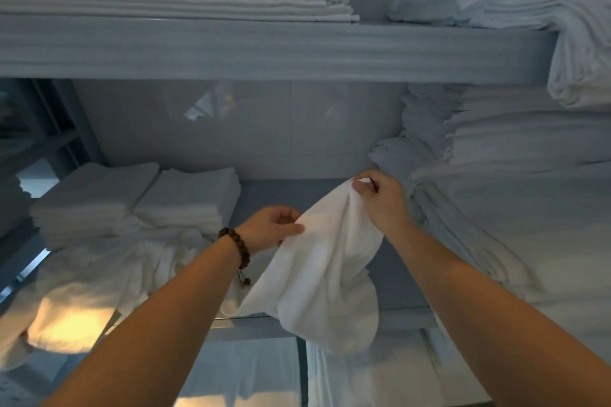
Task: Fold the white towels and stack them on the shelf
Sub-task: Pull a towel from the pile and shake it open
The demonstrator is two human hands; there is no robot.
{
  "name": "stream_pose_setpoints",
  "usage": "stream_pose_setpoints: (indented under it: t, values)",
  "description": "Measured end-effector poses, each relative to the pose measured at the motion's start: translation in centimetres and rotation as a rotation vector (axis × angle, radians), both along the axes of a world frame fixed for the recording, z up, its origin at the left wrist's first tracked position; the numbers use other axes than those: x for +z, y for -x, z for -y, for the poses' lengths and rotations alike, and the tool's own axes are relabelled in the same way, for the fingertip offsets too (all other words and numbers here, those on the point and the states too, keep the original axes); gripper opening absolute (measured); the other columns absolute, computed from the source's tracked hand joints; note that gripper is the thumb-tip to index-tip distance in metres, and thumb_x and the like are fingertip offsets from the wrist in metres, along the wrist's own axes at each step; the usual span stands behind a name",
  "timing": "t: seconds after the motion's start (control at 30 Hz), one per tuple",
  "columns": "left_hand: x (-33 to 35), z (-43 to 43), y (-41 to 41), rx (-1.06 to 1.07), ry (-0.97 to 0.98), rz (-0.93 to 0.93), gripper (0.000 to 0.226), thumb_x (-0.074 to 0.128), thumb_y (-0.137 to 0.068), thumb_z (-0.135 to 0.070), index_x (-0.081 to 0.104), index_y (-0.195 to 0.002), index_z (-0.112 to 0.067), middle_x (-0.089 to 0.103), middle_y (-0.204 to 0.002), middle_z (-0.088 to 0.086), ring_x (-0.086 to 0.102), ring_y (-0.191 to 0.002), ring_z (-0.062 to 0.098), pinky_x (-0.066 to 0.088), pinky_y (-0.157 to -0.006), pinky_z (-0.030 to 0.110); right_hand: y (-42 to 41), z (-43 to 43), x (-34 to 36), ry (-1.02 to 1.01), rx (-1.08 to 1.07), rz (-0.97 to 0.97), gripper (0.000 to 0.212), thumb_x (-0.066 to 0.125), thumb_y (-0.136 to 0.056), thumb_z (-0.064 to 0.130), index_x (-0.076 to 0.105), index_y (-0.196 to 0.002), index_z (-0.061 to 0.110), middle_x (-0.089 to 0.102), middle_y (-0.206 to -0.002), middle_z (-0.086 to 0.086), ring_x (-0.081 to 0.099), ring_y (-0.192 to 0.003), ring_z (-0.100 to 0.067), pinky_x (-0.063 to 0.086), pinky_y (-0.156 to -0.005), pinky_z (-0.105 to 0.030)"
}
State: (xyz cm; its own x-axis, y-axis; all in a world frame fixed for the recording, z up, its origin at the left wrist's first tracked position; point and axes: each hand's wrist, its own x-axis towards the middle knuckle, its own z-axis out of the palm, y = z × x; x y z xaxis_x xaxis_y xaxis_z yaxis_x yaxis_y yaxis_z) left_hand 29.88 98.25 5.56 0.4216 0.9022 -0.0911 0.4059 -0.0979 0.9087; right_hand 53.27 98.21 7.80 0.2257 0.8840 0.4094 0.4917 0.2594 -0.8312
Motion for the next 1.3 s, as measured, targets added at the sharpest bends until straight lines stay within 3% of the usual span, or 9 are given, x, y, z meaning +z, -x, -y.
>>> stream_pose_setpoints:
  t: [0.1,0.27,0.37,0.53,0.67,0.77,0.97,1.1,1.3]
  values:
    - [-1.1,0.1,0.6,0.03,-0.009,-0.053,0.007,0.066,-0.086,-0.029,0.07,-0.087,-0.023,0.072,-0.09,-0.001,0.067,-0.085,0.018,0.053,-0.084,0.037,-1.1,0.1,-0.5,0.014,-0.105,-0.046,0.01,0.059,-0.088,0.01,0.061,-0.08,0.017,0.059,-0.073,0.006,0.052,-0.066,-0.002,0.035,-0.056,-0.009]
    - [-2.2,0.4,2.6,0.037,0.042,-0.128,0.037,0.064,-0.083,-0.049,0.072,-0.077,-0.014,0.066,-0.074,0.005,0.06,-0.068,0.017,0.05,-0.066,0.027,-3.3,0.4,-2.2,0.148,-0.279,-0.068,0.014,0.054,-0.092,0.013,0.063,-0.092,0.003,0.065,-0.096,-0.016,0.059,-0.091,-0.029,0.044,-0.08,-0.033]
    - [-2.2,0.4,4.0,0.082,0.085,-0.073,0.034,0.069,-0.078,-0.049,0.074,-0.083,-0.016,0.071,-0.081,0.004,0.066,-0.074,0.016,0.053,-0.068,0.027,-3.6,0.9,-2.4,0.186,-0.292,-0.018,0.016,0.053,-0.093,0.012,0.063,-0.094,0.0,0.065,-0.098,-0.019,0.059,-0.093,-0.032,0.045,-0.084,-0.037]
    - [0.2,-0.7,2.8,0.14,-0.043,0.105,0.016,0.071,-0.079,-0.041,0.075,-0.085,-0.027,0.073,-0.087,-0.008,0.068,-0.084,0.009,0.051,-0.082,0.03,0.2,1.8,0.0,0.146,0.06,-0.083,0.006,0.059,-0.088,0.005,0.065,-0.089,0.006,0.059,-0.086,-0.008,0.056,-0.075,-0.021,0.045,-0.066,-0.028]
    - [3.1,-1.3,0.1,0.071,-0.126,0.112,0.009,0.071,-0.081,-0.036,0.075,-0.084,-0.028,0.072,-0.085,-0.012,0.065,-0.083,0.003,0.048,-0.081,0.024,3.8,2.2,2.0,0.217,0.426,0.021,0.007,0.062,-0.087,0.009,0.065,-0.082,0.014,0.058,-0.122,-0.002,0.056,-0.111,-0.015,0.045,-0.09,-0.034]
    - [4.7,-1.5,-0.8,0.011,-0.163,0.055,0.006,0.068,-0.083,-0.033,0.074,-0.083,-0.031,0.071,-0.082,-0.016,0.063,-0.078,-0.005,0.044,-0.072,0.016,4.7,2.3,2.4,0.264,0.579,-0.053,0.011,0.06,-0.089,0.009,0.062,-0.08,0.014,0.058,-0.089,-0.014,0.052,-0.078,-0.023,0.043,-0.07,-0.035]
    - [4.9,-1.7,0.0,0.007,-0.179,-0.011,0.016,0.068,-0.083,-0.039,0.071,-0.074,-0.026,0.062,-0.061,-0.017,0.054,-0.056,-0.004,0.041,-0.056,0.015,4.3,0.9,2.3,0.21,0.453,0.034,0.017,0.064,-0.086,0.007,0.064,-0.073,0.018,0.058,-0.074,-0.013,0.051,-0.065,-0.019,0.043,-0.053,-0.021]
    - [4.2,-1.8,1.7,0.032,-0.125,-0.071,0.021,0.077,-0.074,-0.038,0.072,-0.085,-0.02,0.073,-0.081,-0.003,0.068,-0.073,0.011,0.055,-0.068,0.025,3.2,-0.8,1.9,0.122,0.261,0.026,0.025,0.064,-0.084,0.009,0.062,-0.065,0.026,0.05,-0.061,-0.01,0.044,-0.053,-0.016,0.039,-0.054,-0.028]
    - [2.4,-2.4,5.8,0.101,-0.132,-0.234,0.017,0.076,-0.074,-0.042,0.07,-0.077,-0.026,0.069,-0.07,-0.014,0.063,-0.063,-0.002,0.045,-0.052,0.01,0.0,-3.0,0.6,0.094,0.039,0.098,0.008,0.063,-0.083,0.011,0.065,-0.076,0.008,0.054,-0.058,0.008,0.048,-0.054,-0.006,0.043,-0.061,-0.028]
